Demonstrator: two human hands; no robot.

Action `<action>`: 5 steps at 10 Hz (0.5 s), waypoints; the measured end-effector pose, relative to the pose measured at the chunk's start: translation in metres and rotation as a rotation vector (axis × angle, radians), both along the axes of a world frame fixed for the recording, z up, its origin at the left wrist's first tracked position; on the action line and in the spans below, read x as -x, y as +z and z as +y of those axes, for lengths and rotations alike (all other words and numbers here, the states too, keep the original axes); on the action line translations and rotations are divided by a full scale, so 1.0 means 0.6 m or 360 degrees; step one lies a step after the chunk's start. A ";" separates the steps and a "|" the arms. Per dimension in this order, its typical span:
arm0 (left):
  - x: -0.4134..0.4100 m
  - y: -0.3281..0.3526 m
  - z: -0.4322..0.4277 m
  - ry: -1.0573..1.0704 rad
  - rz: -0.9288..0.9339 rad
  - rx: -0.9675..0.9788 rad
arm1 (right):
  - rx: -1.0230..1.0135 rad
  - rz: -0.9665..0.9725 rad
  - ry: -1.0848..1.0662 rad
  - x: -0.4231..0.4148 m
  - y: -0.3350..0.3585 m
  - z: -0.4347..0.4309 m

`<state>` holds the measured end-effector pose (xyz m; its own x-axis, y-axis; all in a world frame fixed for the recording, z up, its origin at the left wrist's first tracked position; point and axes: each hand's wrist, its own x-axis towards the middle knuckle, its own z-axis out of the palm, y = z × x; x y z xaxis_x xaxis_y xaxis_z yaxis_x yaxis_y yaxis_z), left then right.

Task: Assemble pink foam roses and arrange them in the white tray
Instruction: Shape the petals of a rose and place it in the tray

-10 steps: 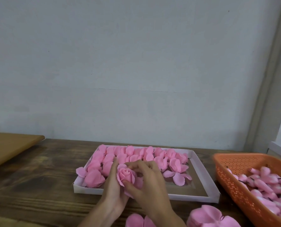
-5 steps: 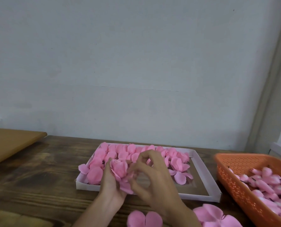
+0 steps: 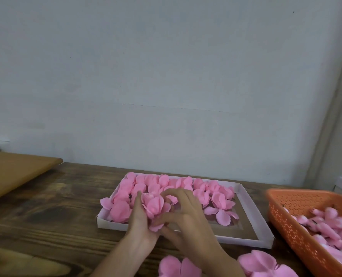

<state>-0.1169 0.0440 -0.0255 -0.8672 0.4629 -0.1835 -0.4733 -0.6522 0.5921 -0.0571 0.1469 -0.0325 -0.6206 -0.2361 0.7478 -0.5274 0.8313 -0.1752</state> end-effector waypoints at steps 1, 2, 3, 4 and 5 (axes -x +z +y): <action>0.007 -0.007 -0.010 -0.0137 0.0135 -0.0385 | 0.0248 -0.0128 0.0064 0.005 -0.008 0.002; 0.026 -0.028 -0.025 -0.0040 -0.0054 -0.0053 | 0.0508 -0.0234 0.0109 0.010 -0.015 0.004; 0.023 -0.031 -0.018 0.0002 0.0051 0.0126 | 0.0610 -0.0169 0.0090 0.014 -0.019 0.005; 0.023 -0.030 -0.013 0.0043 0.0108 0.0129 | 0.0508 -0.0031 -0.0019 0.015 -0.019 0.003; 0.025 -0.030 -0.018 0.0014 0.0190 0.0195 | 0.0344 0.0120 -0.0161 0.016 -0.015 0.002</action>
<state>-0.1318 0.0329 -0.0433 -0.8902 0.4354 -0.1338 -0.3895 -0.5754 0.7191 -0.0667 0.1479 -0.0415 -0.5732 -0.0051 0.8194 -0.4617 0.8281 -0.3179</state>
